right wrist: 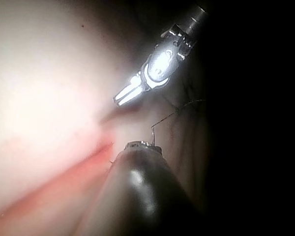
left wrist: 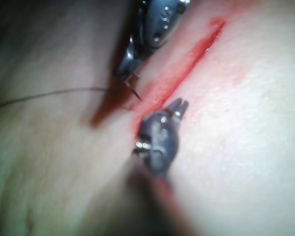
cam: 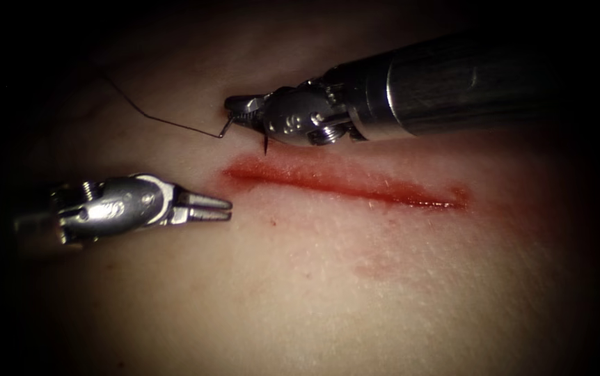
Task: Wound Closure
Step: Pass the needle through the target point on the top of the incision.
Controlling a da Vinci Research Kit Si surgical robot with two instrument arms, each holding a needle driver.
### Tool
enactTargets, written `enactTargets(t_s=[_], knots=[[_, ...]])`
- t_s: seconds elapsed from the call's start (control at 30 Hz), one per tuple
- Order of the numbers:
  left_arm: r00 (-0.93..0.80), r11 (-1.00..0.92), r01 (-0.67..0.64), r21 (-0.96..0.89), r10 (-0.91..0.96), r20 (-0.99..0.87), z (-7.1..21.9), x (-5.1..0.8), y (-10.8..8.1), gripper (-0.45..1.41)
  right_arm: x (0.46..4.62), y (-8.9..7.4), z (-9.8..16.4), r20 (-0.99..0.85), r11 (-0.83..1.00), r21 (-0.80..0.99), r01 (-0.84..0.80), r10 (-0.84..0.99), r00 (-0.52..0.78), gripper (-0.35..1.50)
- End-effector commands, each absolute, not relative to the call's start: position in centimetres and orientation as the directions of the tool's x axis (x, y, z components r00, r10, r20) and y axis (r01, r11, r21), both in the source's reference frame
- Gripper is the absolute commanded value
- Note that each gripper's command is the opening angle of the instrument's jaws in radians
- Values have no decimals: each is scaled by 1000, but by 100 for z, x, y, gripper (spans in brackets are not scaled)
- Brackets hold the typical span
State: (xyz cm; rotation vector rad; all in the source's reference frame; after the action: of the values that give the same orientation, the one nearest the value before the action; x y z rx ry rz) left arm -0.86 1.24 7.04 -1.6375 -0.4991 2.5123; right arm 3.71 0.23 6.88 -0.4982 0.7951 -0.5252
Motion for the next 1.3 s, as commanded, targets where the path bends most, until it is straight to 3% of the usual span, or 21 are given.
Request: enactTargets(t_s=[0.03, 1.3], knots=[[-415, -941, 94, -326, 260, -872, 711, -91, 122, -35, 376, 22, 694, -532, 762, -597, 250, -610, 587, -35], [-417, -940, 95, -326, 260, -871, 711, -91, 122, -35, 379, 4, 720, -511, 744, -617, 254, -625, 590, -35]])
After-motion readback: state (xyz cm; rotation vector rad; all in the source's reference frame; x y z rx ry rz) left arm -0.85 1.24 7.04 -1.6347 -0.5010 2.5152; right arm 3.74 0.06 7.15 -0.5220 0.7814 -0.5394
